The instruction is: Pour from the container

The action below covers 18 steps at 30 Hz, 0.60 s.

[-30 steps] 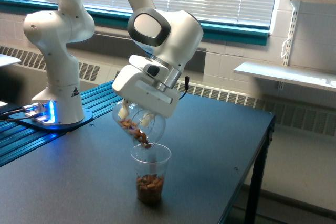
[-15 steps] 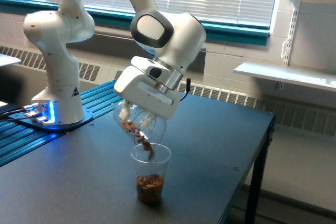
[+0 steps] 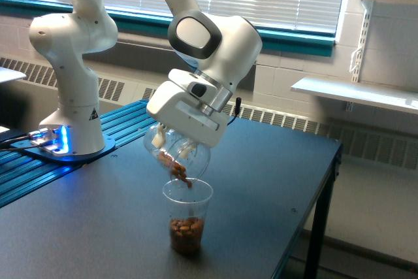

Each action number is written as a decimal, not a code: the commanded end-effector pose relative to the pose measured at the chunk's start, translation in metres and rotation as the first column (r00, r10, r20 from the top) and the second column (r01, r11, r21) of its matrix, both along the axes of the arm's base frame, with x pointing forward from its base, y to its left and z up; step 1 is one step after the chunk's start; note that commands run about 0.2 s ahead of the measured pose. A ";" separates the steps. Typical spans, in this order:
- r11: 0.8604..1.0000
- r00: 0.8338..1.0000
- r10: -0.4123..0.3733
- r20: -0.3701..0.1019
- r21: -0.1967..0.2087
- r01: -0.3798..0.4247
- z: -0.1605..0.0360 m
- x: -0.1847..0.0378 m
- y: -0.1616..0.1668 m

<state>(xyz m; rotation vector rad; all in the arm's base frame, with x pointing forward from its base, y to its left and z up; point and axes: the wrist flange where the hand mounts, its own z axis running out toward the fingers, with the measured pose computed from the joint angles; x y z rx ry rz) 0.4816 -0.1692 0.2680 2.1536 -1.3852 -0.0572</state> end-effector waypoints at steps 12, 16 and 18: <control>1.000 0.999 0.019 -0.031 0.025 -0.019 0.004 0.005 0.002; 1.000 0.999 0.016 -0.037 0.026 -0.015 0.004 0.005 0.002; 0.999 0.999 0.017 -0.038 0.030 -0.016 0.005 0.005 0.002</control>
